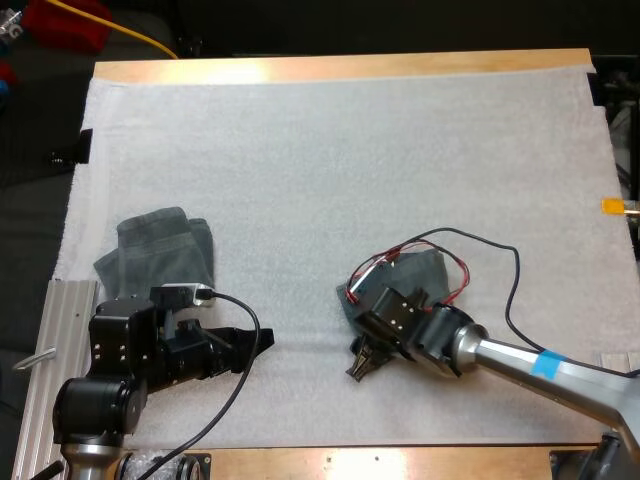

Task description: Pick towel from pile, fold and stack

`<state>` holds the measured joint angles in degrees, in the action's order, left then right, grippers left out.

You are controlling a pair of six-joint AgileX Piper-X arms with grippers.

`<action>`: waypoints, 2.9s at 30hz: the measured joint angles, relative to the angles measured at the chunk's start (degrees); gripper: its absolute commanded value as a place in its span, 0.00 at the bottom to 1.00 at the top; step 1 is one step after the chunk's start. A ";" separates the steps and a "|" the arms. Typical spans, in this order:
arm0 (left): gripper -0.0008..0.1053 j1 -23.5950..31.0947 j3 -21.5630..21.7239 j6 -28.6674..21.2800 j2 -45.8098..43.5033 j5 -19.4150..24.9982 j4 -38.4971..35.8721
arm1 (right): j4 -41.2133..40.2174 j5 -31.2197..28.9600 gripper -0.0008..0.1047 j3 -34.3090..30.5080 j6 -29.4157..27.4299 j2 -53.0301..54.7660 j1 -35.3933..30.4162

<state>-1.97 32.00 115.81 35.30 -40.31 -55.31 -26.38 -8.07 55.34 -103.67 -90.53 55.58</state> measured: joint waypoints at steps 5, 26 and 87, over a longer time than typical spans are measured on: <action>0.67 0.00 0.00 0.00 0.00 0.00 0.00 | 0.30 -2.82 0.11 0.00 0.86 -0.05 0.00; 0.67 0.00 0.00 0.00 0.00 0.00 0.00 | 0.81 -15.21 0.02 0.00 1.90 7.07 0.00; 0.67 0.00 0.00 0.00 0.00 -1.31 0.47 | -13.34 -1.82 0.02 0.00 18.26 6.65 -16.03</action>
<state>-1.97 32.00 115.81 35.30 -41.62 -54.83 -39.72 -9.89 55.34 -85.41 -83.88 39.54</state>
